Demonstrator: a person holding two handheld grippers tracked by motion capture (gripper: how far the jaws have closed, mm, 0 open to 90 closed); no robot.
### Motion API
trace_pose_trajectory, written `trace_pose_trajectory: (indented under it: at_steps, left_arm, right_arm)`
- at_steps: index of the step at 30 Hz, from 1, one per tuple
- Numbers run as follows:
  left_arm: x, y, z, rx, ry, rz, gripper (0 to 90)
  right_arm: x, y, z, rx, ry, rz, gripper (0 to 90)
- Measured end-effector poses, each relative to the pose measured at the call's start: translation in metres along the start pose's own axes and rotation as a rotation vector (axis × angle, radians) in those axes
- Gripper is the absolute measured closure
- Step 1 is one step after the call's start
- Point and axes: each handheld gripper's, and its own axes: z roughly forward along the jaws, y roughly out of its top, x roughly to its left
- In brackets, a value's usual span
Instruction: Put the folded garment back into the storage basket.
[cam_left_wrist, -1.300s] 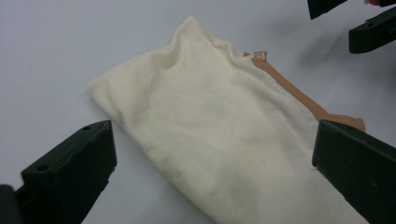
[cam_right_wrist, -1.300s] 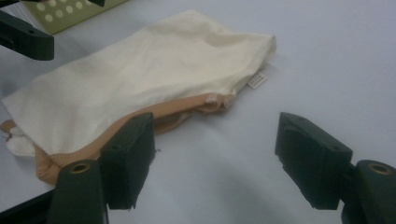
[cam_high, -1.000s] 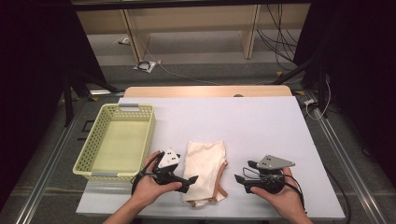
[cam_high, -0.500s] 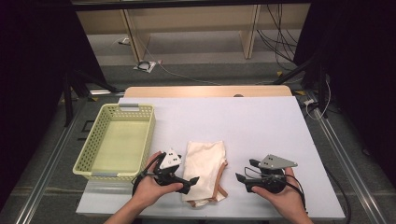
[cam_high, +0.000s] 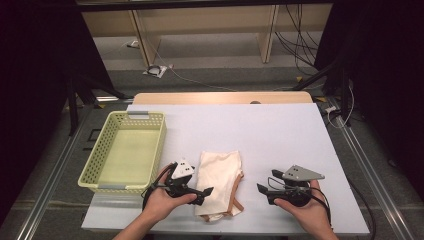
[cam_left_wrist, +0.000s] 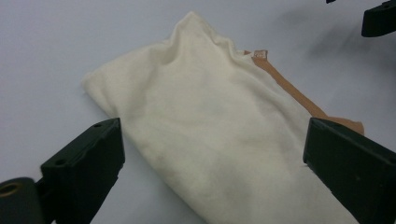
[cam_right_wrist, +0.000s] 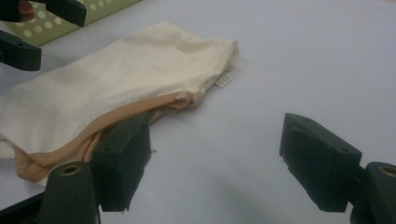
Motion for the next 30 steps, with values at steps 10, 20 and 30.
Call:
trace_pose_trajectory:
  at_steps: [10,20,30]
  left_arm:
    - [0.003,0.001,0.002,0.010,0.028,-0.028,13.5]
    - [0.007,-0.008,0.011,0.125,0.071,-0.103,25.1]
    - [0.013,-0.005,0.031,0.156,0.065,-0.205,28.1]
  right_arm:
    - [-0.003,-0.002,0.000,0.022,-0.013,-0.007,26.9]
    - [0.002,-0.001,0.000,0.021,-0.037,-0.020,27.4]
    - [0.003,-0.001,0.003,0.031,-0.029,-0.021,27.4]
